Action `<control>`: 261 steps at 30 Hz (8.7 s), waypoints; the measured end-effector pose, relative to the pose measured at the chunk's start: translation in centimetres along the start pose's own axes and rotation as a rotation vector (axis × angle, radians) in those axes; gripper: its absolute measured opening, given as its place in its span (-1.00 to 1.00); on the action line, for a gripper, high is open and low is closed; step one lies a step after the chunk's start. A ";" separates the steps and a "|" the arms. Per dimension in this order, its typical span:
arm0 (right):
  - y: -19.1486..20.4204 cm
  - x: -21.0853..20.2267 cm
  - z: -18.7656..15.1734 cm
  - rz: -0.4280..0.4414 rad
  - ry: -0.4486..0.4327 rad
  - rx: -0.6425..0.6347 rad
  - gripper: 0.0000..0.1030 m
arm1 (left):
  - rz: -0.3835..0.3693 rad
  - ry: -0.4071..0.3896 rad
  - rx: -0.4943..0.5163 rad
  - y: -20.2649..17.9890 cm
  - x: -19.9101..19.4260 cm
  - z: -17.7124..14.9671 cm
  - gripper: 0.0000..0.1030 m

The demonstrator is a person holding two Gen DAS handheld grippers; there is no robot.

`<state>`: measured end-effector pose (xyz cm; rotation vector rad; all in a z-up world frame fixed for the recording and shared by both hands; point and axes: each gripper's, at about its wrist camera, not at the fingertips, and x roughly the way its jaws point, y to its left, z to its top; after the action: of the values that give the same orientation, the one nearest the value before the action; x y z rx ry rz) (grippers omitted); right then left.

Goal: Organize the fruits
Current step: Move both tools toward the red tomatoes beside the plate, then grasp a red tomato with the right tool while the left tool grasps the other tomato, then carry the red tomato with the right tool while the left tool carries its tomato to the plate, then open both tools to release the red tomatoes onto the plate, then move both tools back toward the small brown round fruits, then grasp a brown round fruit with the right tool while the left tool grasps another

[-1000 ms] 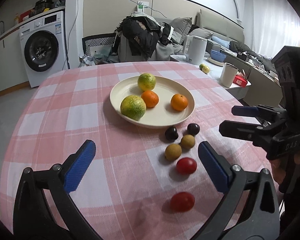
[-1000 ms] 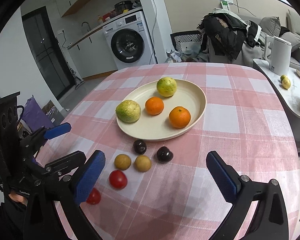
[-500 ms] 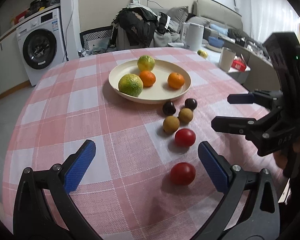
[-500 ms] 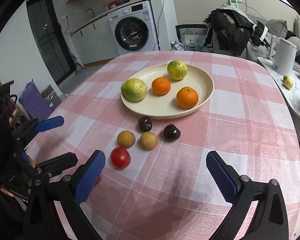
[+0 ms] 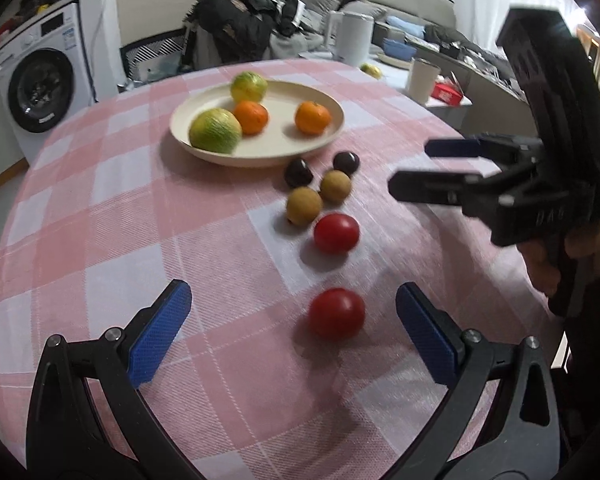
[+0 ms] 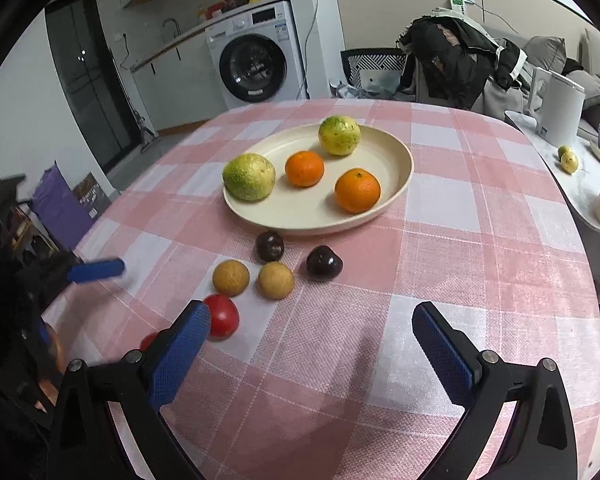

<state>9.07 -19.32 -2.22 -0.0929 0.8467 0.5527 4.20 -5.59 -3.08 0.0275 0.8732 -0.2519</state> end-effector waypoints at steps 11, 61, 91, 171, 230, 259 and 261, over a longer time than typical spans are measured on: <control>1.9 0.9 -0.4 0.019 0.025 -0.064 0.96 | -0.017 0.081 0.039 -0.7 1.7 -0.7 0.75; 5.4 3.6 -1.1 0.146 0.065 -0.128 -0.45 | -0.116 0.043 0.111 -1.7 1.0 -1.0 -0.45; 0.3 -0.7 1.2 0.131 -0.146 0.062 -0.45 | -0.008 -0.145 -0.083 2.2 -1.3 2.4 -0.45; -6.6 7.6 9.0 -0.043 -0.083 0.180 -0.43 | 0.127 -0.148 -0.145 9.5 10.2 15.1 -0.45; 1.2 3.7 0.9 -0.149 0.047 -0.149 1.00 | 0.190 -0.214 -0.124 4.9 -0.8 5.5 0.98; 3.1 5.2 0.6 -0.011 0.094 -0.196 -0.28 | 0.188 -0.199 -0.118 5.0 0.0 5.2 0.98; 3.1 5.4 0.7 -0.007 0.094 -0.194 -0.29 | 0.188 -0.197 -0.117 4.9 0.1 5.2 0.98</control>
<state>10.82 -14.16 -5.26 -0.3006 0.8825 0.6272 9.28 -1.47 -0.18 -0.0239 0.6831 -0.0268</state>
